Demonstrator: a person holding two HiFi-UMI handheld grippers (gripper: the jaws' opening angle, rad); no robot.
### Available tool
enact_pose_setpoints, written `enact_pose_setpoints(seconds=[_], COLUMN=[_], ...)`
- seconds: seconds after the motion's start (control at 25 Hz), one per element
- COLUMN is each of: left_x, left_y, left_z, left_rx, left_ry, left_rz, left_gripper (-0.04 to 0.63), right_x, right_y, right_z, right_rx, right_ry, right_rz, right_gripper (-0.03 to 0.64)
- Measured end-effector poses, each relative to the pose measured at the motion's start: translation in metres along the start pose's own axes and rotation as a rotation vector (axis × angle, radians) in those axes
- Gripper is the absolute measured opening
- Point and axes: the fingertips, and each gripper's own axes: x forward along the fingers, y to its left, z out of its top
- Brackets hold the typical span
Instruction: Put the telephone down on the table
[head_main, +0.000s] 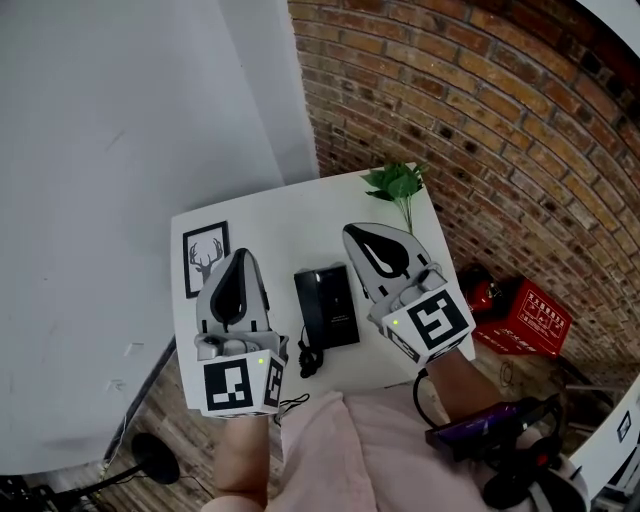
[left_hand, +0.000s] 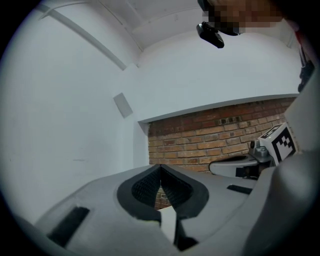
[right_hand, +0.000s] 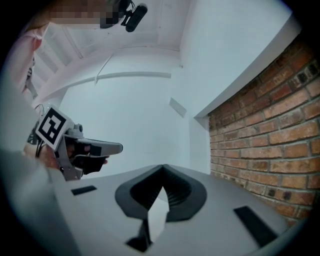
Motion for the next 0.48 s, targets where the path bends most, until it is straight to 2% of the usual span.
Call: enact_pose_setpoints(seconds=[0.48], left_x=[0.0070], left_y=[-0.0125], left_z=[-0.0059], left_rx=[0.025], left_ry=[0.011], left_rz=[-0.022], left_gripper=[0.000], right_x=[-0.0012], right_y=[-0.0062], right_z=[-0.0036], right_rx=[-0.008], right_ry=[0.004], right_rz=[-0.012], right_gripper=[0.003])
